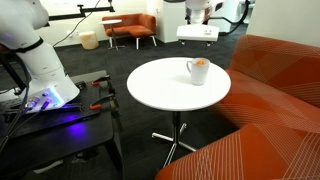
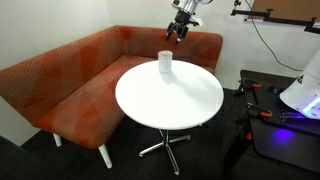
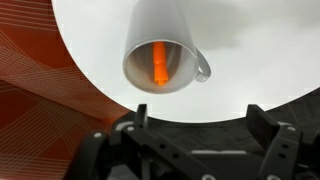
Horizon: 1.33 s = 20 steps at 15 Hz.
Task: Remove the marker from the mug and put it on the table
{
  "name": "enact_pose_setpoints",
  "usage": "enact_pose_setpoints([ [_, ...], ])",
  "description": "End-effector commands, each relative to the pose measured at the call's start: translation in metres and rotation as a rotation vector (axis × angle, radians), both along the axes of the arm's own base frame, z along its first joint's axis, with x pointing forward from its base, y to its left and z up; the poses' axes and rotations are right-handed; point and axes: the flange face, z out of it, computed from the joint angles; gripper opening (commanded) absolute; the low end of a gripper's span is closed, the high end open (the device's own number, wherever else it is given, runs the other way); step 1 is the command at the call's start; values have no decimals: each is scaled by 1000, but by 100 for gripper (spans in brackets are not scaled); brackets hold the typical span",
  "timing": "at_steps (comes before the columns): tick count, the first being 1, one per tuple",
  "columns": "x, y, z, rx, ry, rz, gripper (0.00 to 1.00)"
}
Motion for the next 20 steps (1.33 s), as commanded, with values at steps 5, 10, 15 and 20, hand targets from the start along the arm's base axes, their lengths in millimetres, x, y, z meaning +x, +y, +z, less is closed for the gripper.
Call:
enact_pose_setpoints([
  [5, 4, 6, -7, -22, 1, 12, 100],
  [10, 8, 6, -12, -35, -2, 13, 88],
  [15, 12, 0, -19, -33, 8, 30, 74],
  [20, 22, -8, -32, -34, 13, 24, 72],
])
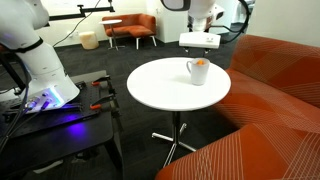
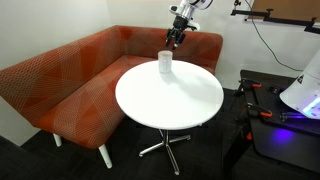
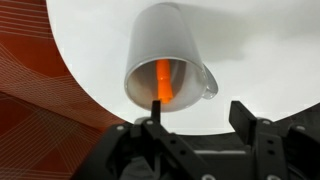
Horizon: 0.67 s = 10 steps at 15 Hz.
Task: Remove the marker from the mug and put it on the table
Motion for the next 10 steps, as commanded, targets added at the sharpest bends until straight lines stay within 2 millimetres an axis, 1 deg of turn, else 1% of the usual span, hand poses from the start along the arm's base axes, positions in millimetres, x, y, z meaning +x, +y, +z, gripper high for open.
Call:
enact_pose_setpoints([
  [1, 14, -8, -9, -12, -10, 9, 74],
  [5, 22, -8, -20, -6, -4, 13, 69],
  [8, 27, -6, -24, -2, -5, 19, 60],
  [10, 31, -5, -26, 0, -7, 21, 55],
])
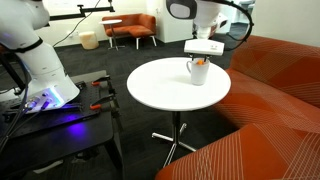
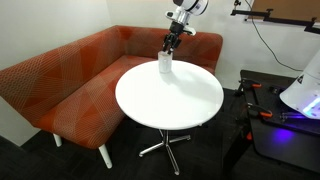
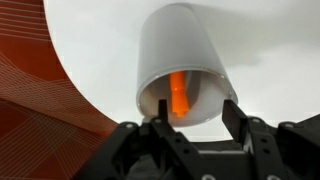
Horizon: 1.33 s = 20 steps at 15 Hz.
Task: Remove the marker from the mug and put it on the table
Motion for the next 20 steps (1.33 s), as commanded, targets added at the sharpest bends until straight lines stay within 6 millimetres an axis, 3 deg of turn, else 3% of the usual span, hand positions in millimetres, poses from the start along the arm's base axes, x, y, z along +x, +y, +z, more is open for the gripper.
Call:
enact_pose_setpoints([
  [1, 11, -2, 2, -10, -19, 11, 55],
  [11, 15, -1, -13, -24, 4, 29, 54],
  [16, 18, 0, -21, -17, 8, 25, 45],
  [20, 22, 3, -27, -10, 13, 24, 45],
])
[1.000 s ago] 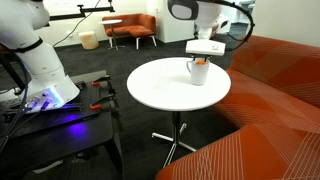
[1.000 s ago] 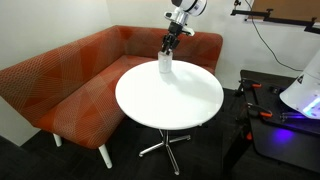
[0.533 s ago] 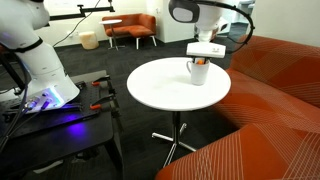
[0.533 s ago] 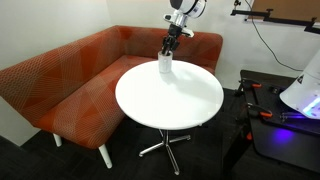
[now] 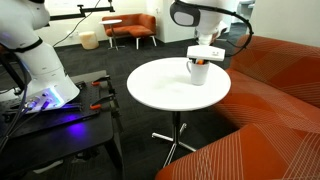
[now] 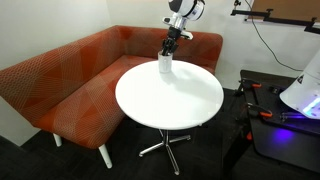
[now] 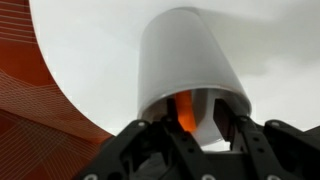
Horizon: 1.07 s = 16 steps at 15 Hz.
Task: Remove the marker from the mug and put it on the table
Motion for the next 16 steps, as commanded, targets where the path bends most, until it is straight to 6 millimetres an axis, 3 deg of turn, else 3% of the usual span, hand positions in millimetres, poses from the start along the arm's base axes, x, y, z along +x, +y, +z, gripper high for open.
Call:
enact_pose_setpoints([
  [1, 10, 0, -2, -4, -7, -9, 45],
  [4, 12, 1, -7, 1, -3, -9, 46],
  [5, 13, 1, -8, 2, -2, -10, 40],
  [6, 14, 1, -9, 3, -1, -12, 21],
  [9, 17, -1, -8, 2, -8, -13, 0],
  [11, 18, -1, -7, 2, -11, -15, 5],
  [16, 12, -3, 3, 3, -10, -31, 5],
])
